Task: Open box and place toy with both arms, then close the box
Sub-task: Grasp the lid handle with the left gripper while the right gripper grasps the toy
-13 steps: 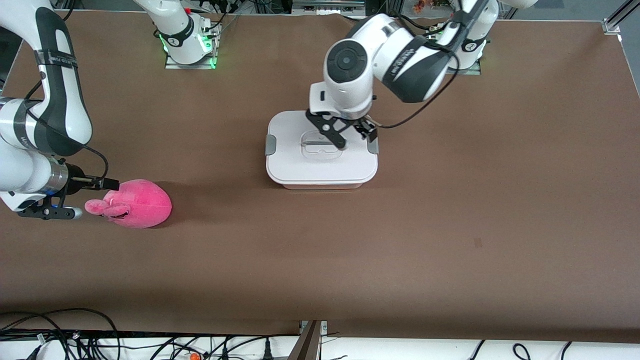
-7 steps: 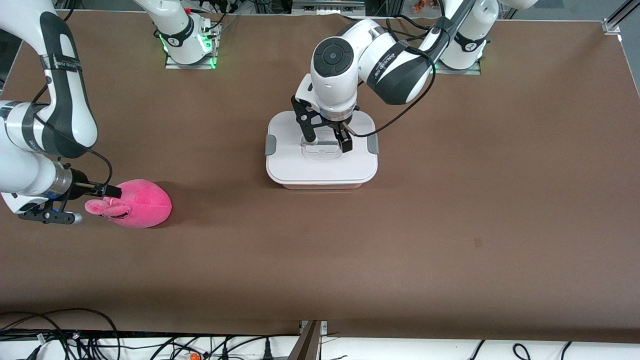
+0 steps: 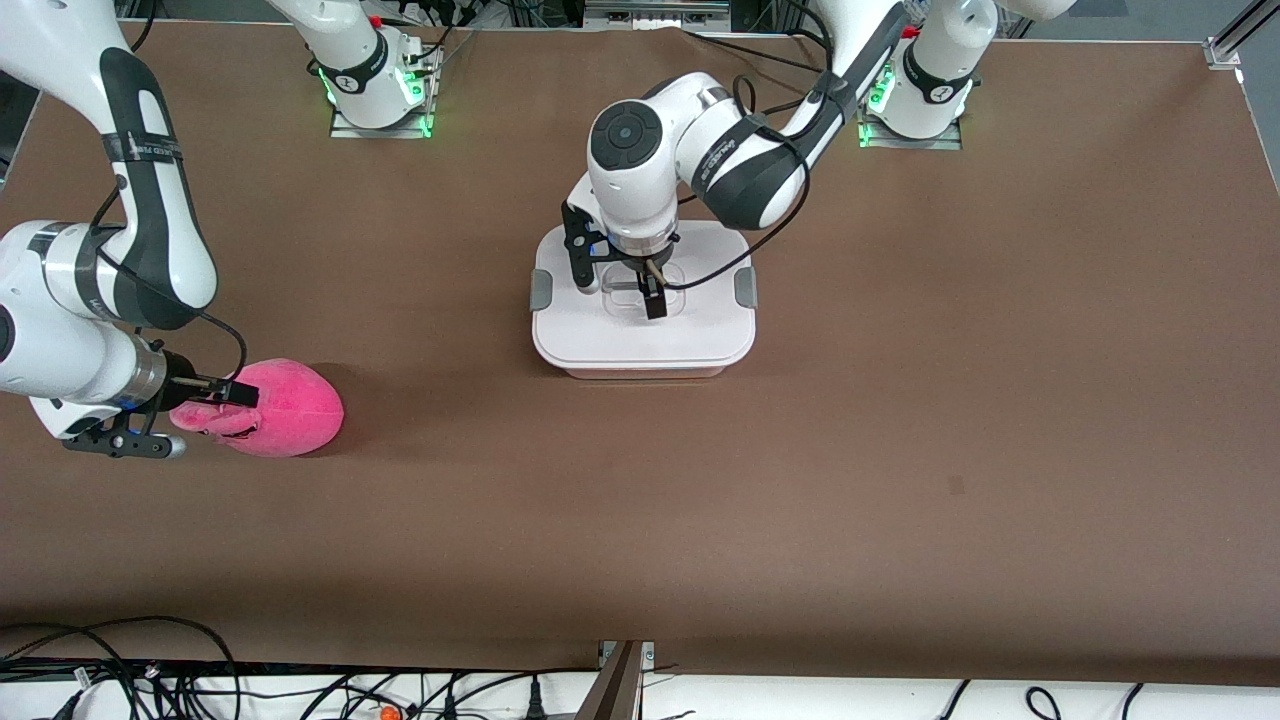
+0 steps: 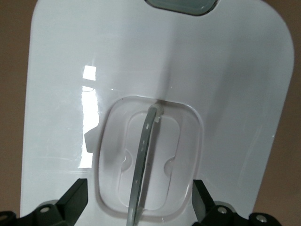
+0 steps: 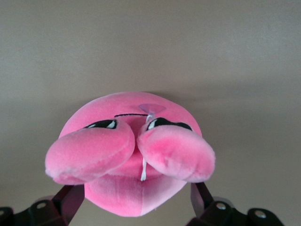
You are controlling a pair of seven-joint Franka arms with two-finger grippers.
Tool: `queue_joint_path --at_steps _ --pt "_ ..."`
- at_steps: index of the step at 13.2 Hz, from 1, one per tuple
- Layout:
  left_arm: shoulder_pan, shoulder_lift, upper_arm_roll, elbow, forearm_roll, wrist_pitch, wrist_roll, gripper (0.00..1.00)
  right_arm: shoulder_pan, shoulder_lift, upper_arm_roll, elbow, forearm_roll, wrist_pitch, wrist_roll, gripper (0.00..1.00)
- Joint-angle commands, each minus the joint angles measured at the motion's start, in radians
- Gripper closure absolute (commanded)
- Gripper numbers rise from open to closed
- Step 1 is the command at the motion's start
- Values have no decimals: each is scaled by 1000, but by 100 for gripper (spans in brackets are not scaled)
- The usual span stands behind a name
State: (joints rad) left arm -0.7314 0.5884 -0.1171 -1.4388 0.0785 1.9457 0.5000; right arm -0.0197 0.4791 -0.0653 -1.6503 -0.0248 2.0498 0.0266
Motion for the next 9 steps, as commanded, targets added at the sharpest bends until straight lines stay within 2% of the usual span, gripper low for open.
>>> queue_joint_path --at_steps 1,3,4,5,8,9 --pt "-8 8 8 23 24 -2 26 47 6 3 4 -20 16 45 3 0" --pt "-13 8 8 21 44 -2 26 68 10 13 4 -22 16 67 3 2" --pt "-13 8 8 21 44 -2 26 78 10 19 4 -25 16 78 3 14" --pt "-17 8 8 21 46 -2 28 98 12 21 4 -31 16 88 3 32" --pt "-26 -5 8 21 44 -14 29 100 21 21 16 -31 14 87 -8 75" --pt "-28 -15 8 21 46 -19 29 100 29 19 16 -28 10 81 -19 85"
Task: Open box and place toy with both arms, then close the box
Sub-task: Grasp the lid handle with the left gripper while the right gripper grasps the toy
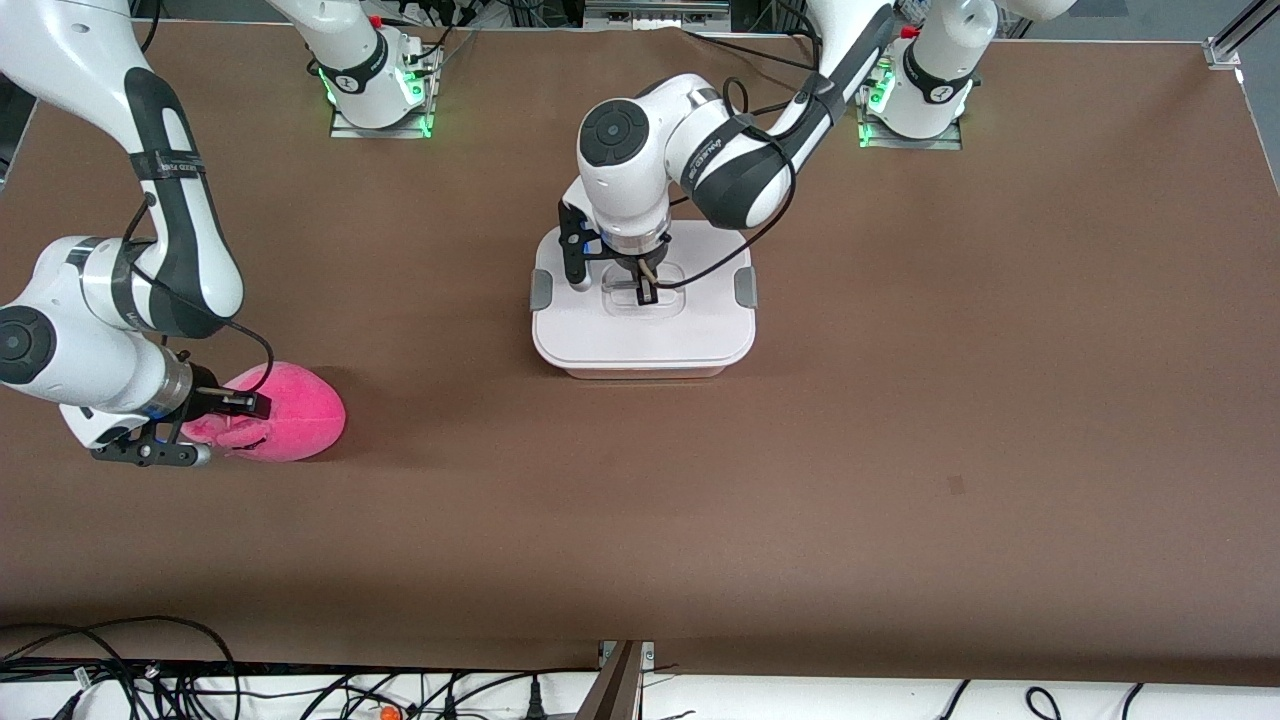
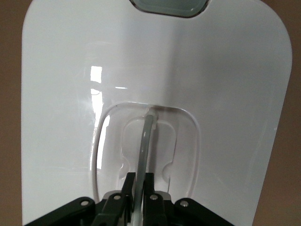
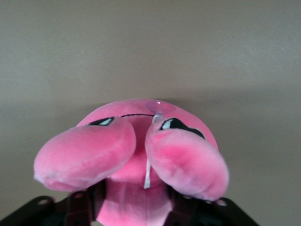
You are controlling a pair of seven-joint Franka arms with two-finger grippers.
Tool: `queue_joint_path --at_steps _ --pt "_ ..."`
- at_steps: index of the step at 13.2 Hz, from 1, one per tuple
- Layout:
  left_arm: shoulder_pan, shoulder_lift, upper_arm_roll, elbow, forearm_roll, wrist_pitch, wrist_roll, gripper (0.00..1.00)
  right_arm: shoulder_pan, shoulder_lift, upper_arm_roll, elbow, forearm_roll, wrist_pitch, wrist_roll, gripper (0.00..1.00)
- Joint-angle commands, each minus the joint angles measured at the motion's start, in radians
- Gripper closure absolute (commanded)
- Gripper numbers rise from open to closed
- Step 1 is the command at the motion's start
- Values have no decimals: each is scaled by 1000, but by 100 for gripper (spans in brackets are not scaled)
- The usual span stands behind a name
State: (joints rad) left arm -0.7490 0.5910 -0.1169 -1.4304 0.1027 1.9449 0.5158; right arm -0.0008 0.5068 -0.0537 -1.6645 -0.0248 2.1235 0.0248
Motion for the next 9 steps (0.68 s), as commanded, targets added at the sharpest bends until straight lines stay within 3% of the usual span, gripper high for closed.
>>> queue_joint_path --at_steps 1,3,6,9 --pt "-10 -23 6 13 20 -38 13 100 15 -8 5 -9 8 6 -38 88" --pt "-10 -49 2 13 20 -76 13 100 15 -10 5 -3 6 6 -92 100" --pt "-9 -83 0 16 19 -138 15 100 13 -21 5 20 5 -29 -242 100" --pt "5 -128 3 19 6 -194 16 100 21 -24 12 161 9 -207 -426 100"
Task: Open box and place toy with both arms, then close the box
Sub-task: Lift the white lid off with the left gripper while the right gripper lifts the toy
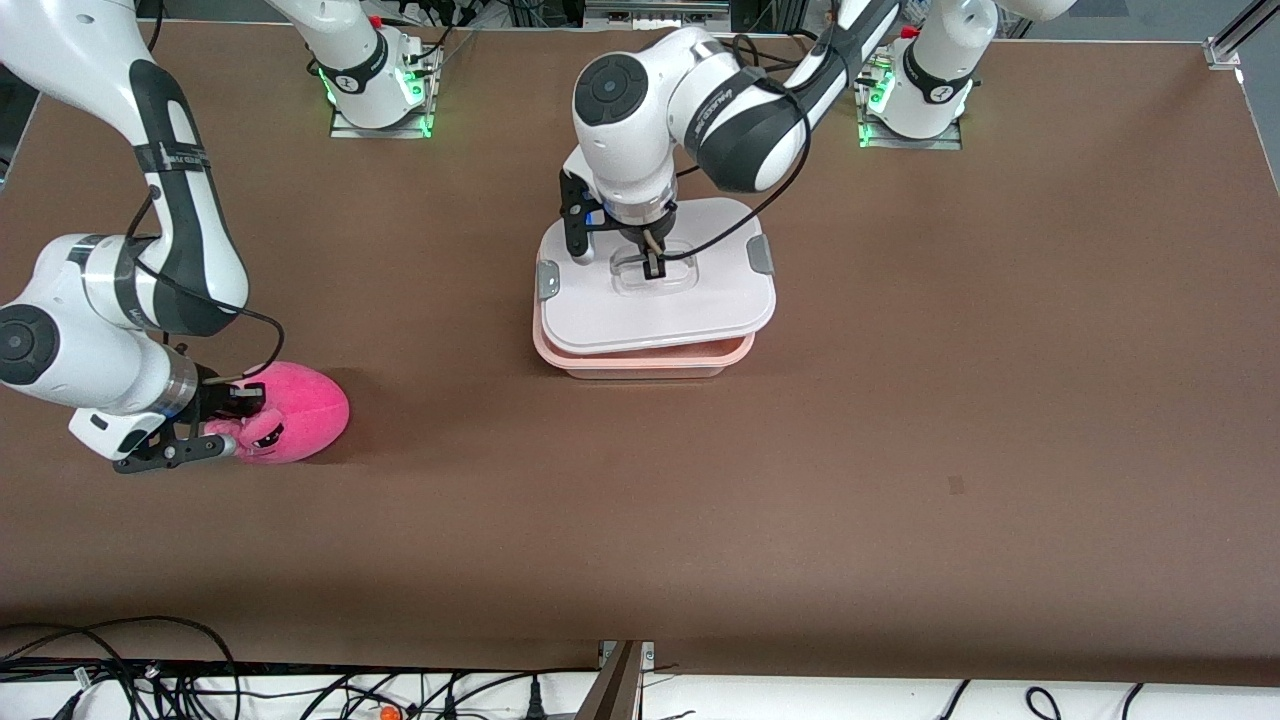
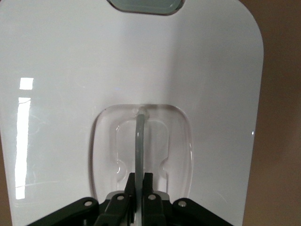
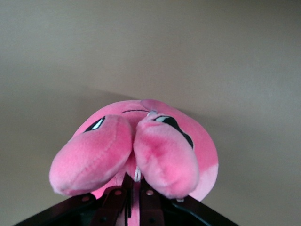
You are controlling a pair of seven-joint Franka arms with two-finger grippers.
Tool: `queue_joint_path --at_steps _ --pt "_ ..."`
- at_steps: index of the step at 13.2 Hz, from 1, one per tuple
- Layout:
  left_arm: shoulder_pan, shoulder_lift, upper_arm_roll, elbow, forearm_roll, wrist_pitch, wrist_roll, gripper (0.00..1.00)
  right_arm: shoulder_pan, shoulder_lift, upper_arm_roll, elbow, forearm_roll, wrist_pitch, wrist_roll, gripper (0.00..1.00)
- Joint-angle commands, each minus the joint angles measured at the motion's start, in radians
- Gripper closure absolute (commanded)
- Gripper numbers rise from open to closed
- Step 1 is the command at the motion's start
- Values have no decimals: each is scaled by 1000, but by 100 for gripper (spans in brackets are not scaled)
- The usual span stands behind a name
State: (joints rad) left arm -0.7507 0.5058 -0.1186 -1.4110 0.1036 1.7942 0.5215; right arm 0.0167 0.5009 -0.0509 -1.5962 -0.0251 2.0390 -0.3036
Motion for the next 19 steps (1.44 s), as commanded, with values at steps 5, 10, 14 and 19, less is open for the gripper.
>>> queue_joint_path --at_steps 5,10,14,19 --pt "204 -95 5 1 -64 -145 11 100 6 -87 159 167 13 -244 -318 100" --pt "459 -105 8 -2 -65 -229 70 100 9 -148 363 167 -18 -292 -319 100" --pt "690 -104 11 -3 -65 -262 199 100 87 -157 497 168 -122 -313 -263 100" --pt "850 -101 17 -9 -64 -262 128 100 247 -151 497 167 -260 -391 -183 100"
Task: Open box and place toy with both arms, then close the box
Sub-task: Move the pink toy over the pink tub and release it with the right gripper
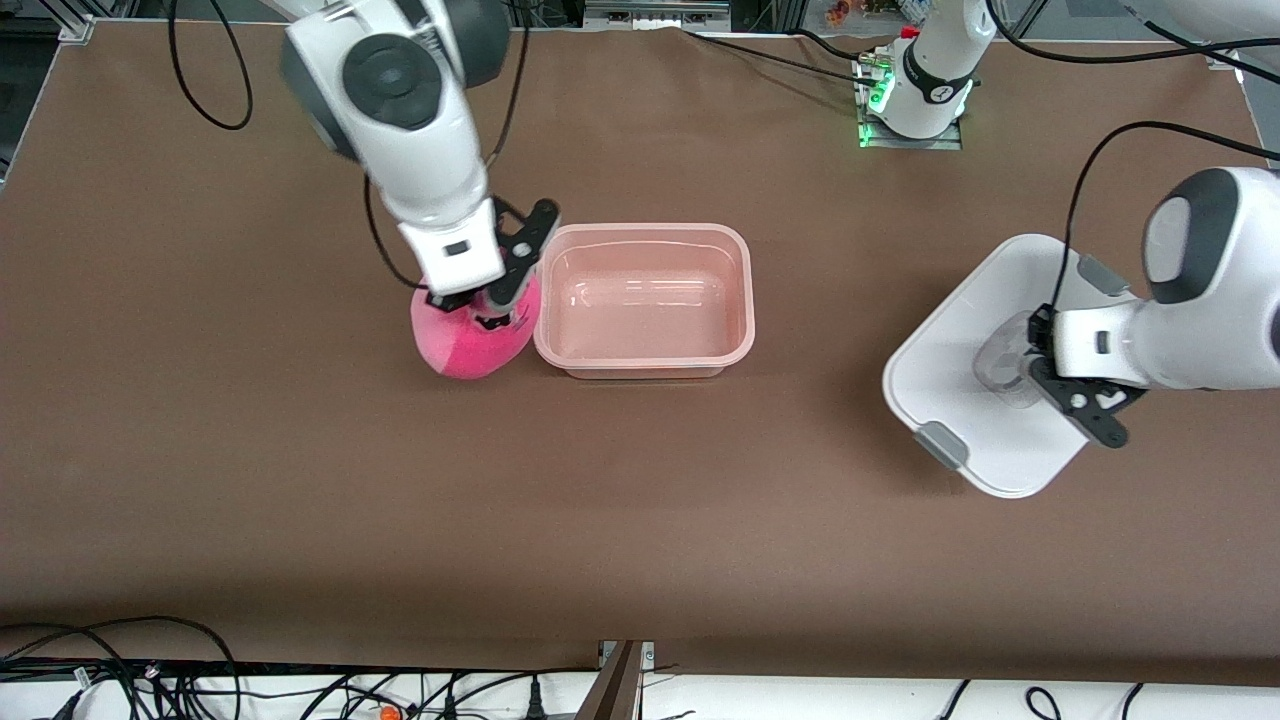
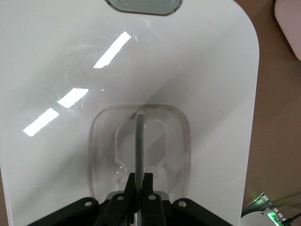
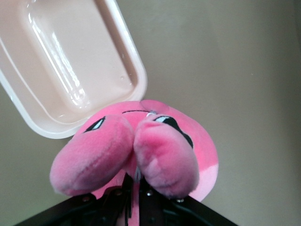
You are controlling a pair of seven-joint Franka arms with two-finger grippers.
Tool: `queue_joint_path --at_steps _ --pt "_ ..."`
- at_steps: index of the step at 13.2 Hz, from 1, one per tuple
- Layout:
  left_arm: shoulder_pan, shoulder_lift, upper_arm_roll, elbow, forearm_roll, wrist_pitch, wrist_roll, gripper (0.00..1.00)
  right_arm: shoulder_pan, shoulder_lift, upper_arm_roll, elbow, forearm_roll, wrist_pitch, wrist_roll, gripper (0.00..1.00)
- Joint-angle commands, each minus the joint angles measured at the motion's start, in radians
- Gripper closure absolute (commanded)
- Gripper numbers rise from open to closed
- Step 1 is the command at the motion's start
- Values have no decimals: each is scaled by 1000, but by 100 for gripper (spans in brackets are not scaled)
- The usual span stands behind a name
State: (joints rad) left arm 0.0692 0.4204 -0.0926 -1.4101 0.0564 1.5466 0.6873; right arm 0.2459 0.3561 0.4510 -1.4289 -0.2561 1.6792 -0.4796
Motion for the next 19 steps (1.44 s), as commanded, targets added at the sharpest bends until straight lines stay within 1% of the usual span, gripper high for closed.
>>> queue_joint_path --at_steps 1,2,4,6,7,9,11,12,15,16,19 --pt "38 -15 -6 -16 -16 -19 -90 100 38 -3 -5 -1 -43 -44 -5 100" --pt "55 -15 -4 -18 -16 -32 -157 100 67 -2 -5 -1 -64 -46 4 100" --pt "64 -15 -4 -21 -16 -49 -239 100 88 4 -6 -4 -69 -52 9 100" --pt "92 -15 -4 -21 -20 -68 -247 100 113 20 -8 -2 -81 -49 42 100" --pt "99 -15 -6 -21 -23 -69 -247 100 127 30 -8 -2 -103 -47 52 100" --pt "99 -14 -4 -21 -26 -82 -249 100 150 46 -8 -1 -114 -41 67 100" --pt "107 -14 -4 -21 -26 -89 -249 100 174 61 -8 1 -123 -36 131 100" --pt "109 -14 -4 -21 -26 -91 -249 100 184 66 -8 1 -141 -35 144 100" --pt "113 -14 -9 -15 -35 -86 -230 100 190 80 -8 2 -143 -1 150 100" --pt "113 -14 -9 -12 -59 -83 -212 100 193 83 -8 2 -144 5 173 100" --pt "109 -14 -16 -12 -70 -39 -59 100 213 86 -11 2 -153 5 196 100"
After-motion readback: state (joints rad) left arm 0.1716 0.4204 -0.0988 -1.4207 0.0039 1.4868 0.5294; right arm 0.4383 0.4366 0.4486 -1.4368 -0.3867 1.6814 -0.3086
